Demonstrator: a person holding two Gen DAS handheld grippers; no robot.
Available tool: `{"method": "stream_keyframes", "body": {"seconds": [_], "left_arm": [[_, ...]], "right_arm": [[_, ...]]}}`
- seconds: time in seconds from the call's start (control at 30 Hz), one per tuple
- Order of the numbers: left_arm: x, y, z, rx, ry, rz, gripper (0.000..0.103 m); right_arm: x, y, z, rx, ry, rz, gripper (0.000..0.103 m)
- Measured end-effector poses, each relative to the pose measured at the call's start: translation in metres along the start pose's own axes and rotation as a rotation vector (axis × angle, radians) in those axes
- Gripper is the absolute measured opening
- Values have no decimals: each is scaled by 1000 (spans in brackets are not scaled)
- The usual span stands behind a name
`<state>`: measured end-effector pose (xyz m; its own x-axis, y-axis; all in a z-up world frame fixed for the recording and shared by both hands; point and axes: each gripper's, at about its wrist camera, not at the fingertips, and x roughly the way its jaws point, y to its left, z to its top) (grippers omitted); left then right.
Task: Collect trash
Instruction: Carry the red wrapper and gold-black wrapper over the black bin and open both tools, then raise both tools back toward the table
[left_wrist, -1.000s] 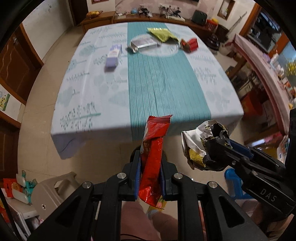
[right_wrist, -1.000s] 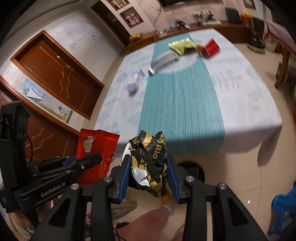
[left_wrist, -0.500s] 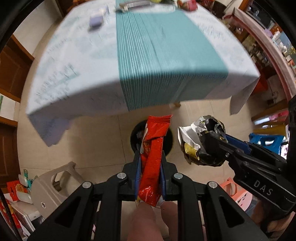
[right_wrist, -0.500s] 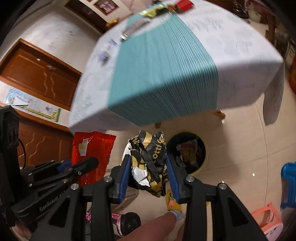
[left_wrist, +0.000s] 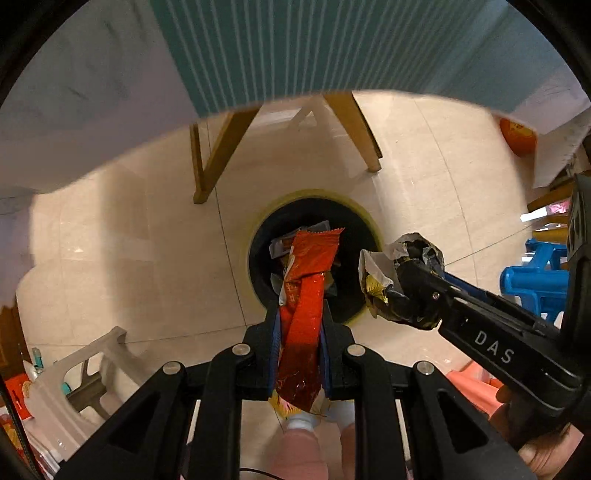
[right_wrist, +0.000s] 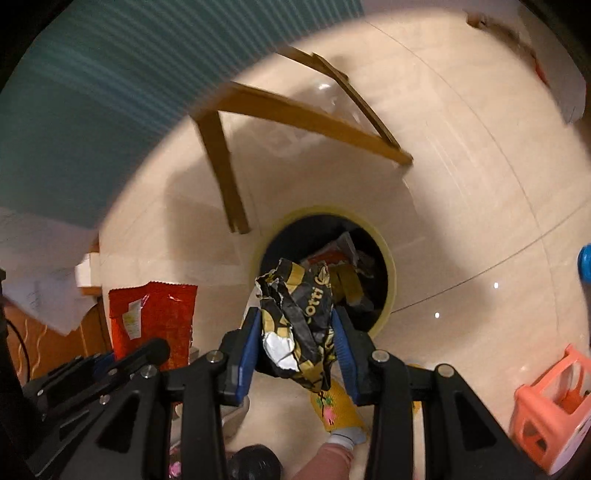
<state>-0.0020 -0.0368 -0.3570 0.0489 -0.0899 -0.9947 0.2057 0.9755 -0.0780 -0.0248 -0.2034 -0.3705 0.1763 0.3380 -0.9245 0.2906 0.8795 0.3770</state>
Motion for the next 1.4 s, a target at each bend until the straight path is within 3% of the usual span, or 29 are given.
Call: {"method": "stream_keyframes", "body": {"seconds": [0.23, 0.3, 0.37, 0.57, 0.83, 1.4], "left_arm": [[44, 6, 12, 10, 15, -3, 22], [47, 4, 18, 13, 14, 3, 38], [49, 6, 21, 7, 0, 12, 60], [51, 13, 27, -8, -7, 30, 76], [47, 19, 28, -25, -16, 53, 85], [26, 27, 25, -64, -22, 45, 85]], "right_arm": [[50, -10, 6, 60, 12, 5, 44], [60, -13, 8, 80, 26, 10, 46], [65, -15, 9, 96, 31, 8, 47], [65, -15, 15, 112, 15, -7, 56], [64, -10, 23, 71, -17, -50, 60], [51, -2, 14, 21, -12, -76, 61]]}}
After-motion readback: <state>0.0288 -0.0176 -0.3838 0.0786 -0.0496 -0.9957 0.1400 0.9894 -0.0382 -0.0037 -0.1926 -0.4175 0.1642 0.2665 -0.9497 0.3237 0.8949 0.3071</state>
